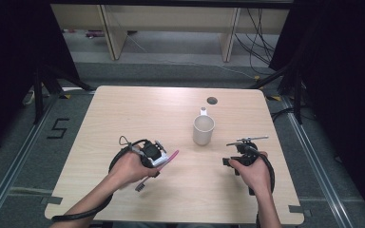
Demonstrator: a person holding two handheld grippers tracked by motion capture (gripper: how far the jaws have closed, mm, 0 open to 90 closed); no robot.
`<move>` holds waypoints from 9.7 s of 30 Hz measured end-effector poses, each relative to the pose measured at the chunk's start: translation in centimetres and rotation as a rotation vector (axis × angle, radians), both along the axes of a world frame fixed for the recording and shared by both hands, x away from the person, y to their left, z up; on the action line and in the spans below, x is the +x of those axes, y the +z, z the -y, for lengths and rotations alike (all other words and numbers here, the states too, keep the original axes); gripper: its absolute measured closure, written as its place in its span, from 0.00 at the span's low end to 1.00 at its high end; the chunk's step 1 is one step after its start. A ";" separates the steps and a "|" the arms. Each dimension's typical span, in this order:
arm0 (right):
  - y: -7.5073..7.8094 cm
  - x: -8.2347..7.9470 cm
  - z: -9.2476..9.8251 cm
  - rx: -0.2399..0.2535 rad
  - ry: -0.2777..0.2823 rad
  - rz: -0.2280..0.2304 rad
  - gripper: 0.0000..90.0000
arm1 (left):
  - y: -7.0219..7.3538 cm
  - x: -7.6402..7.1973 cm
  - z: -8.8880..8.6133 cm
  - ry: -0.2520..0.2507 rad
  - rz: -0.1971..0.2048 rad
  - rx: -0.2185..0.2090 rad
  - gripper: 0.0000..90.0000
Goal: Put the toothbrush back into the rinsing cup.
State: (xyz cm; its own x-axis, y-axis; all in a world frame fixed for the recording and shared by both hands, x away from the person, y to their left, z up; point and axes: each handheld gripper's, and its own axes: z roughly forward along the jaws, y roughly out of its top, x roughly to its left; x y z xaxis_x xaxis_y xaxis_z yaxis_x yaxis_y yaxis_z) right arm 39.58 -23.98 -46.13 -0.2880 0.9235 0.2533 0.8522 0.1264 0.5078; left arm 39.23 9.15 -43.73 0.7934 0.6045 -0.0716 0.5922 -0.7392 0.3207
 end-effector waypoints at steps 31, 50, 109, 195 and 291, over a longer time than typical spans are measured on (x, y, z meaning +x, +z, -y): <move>3.0 -0.6 -6.3 0.366 0.173 0.403 0.64 | 1.6 -1.1 -1.7 0.100 0.385 -0.395 0.89; 5.8 -0.1 -10.1 0.479 0.173 0.527 0.61 | 1.9 -1.0 -0.3 0.090 0.436 -0.450 0.89; 9.7 1.3 -10.6 0.477 0.033 0.689 0.90 | -1.9 -2.2 1.3 0.049 0.455 -0.747 0.50; 7.6 0.0 -8.4 -0.046 0.798 0.415 0.47 | 2.5 2.4 -2.9 -0.652 0.311 -0.020 0.87; 4.2 -0.9 -11.4 0.223 0.489 0.734 0.70 | 4.9 2.5 -0.1 0.013 0.453 -1.011 0.91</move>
State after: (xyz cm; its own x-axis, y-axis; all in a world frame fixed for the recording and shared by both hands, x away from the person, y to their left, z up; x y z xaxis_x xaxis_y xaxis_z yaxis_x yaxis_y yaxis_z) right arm 38.66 -12.58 -41.97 -0.7941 0.6077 0.0094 0.1817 0.2228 0.9578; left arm 41.75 9.24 -38.83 0.8650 0.4397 -0.2418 0.2735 -0.0091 0.9618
